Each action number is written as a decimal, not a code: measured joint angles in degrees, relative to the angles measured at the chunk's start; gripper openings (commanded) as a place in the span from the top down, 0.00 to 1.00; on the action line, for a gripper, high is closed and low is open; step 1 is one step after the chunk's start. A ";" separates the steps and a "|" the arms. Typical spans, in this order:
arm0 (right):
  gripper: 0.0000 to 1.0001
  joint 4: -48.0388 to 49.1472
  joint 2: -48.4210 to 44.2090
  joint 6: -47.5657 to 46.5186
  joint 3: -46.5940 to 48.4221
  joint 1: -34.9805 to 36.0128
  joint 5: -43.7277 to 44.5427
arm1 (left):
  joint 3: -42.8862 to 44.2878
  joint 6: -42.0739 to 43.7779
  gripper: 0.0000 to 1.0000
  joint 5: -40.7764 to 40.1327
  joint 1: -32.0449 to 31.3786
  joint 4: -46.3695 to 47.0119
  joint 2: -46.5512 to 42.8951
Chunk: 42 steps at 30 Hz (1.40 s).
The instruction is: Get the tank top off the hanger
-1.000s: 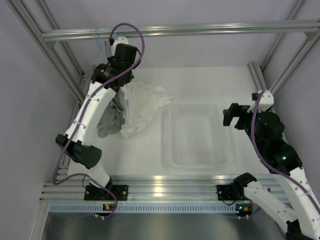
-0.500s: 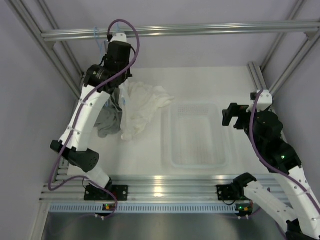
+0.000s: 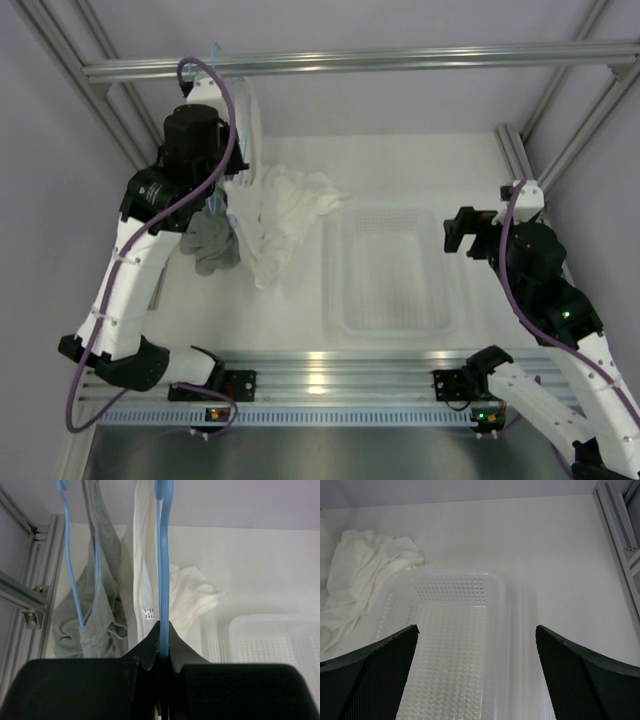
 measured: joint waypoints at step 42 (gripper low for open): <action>0.44 35.41 47.39 -9.60 25.31 24.59 -27.89 | -23.87 -0.26 1.00 38.91 0.04 -15.58 -35.52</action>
